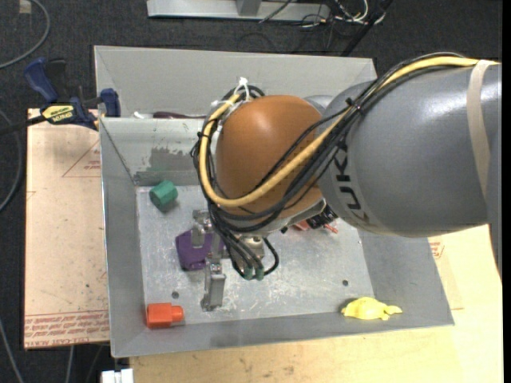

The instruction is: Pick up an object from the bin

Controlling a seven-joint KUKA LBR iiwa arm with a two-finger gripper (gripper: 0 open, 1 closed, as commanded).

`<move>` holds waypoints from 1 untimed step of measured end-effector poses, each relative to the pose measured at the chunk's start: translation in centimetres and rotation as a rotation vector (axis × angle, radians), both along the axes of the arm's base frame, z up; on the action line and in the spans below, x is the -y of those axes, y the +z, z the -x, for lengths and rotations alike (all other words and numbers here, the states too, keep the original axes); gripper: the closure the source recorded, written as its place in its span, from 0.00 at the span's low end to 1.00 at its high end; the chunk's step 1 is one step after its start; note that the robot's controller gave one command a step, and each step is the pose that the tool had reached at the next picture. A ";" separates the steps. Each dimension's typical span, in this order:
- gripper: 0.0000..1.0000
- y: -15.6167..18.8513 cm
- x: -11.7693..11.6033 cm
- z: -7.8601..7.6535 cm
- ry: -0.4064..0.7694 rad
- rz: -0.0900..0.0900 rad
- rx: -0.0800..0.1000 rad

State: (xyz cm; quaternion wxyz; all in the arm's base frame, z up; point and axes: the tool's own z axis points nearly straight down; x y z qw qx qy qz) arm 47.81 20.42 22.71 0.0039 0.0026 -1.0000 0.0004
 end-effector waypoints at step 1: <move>0.00 0.4 0.1 -0.2 -0.005 -0.002 0.008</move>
Offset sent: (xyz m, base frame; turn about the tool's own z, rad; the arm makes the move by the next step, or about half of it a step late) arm 0.0238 0.0174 -0.1571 -0.2049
